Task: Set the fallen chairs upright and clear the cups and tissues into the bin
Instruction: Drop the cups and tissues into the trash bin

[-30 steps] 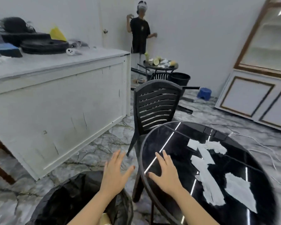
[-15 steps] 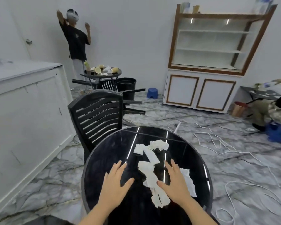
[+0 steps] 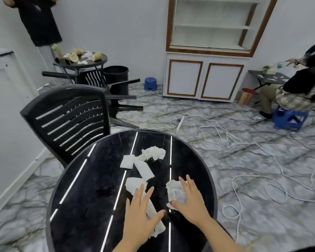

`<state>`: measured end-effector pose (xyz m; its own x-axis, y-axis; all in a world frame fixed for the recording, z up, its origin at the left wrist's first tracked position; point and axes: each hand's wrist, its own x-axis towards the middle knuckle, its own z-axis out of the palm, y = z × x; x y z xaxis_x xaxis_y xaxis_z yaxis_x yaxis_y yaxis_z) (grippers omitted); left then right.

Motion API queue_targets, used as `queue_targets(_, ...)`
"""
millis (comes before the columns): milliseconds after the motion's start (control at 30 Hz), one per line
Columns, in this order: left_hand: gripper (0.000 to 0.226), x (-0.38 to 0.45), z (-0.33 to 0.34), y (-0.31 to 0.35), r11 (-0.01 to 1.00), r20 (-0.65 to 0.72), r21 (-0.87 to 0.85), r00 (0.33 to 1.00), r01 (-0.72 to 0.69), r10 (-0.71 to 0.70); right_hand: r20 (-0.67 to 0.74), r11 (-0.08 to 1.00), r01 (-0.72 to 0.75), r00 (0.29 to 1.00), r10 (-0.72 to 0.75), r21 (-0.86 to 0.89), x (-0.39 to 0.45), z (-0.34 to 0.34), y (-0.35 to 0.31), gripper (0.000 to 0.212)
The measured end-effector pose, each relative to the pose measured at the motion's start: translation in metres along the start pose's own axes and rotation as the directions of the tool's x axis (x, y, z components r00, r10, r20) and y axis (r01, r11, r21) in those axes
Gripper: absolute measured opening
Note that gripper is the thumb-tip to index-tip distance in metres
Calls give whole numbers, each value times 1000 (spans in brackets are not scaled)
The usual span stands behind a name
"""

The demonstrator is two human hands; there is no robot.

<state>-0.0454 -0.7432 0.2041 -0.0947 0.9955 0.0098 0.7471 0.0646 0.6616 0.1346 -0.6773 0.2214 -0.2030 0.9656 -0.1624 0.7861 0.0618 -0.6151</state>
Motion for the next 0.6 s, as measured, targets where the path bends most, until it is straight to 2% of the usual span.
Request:
queue_targets(133,93,4,15,-5,995,30,102,1000,5,-8,26,999,14,1000,-13,-45,9,7,5,89)
queue_targets(267,107,3,24,-11,988,92,156,996,1,-16,97,983,115,990,-101,-145,15,15,10,89)
queue_targets(467,80,2,42,-27,983,47,174,998,-57,50,43,979,110,994,-104,-172,20,25,17,83)
queue_targets(600,69,3,48,-32,994,-24,93,998,-63,66,-13,976,114,993,-118,-187,19,31,18,74)
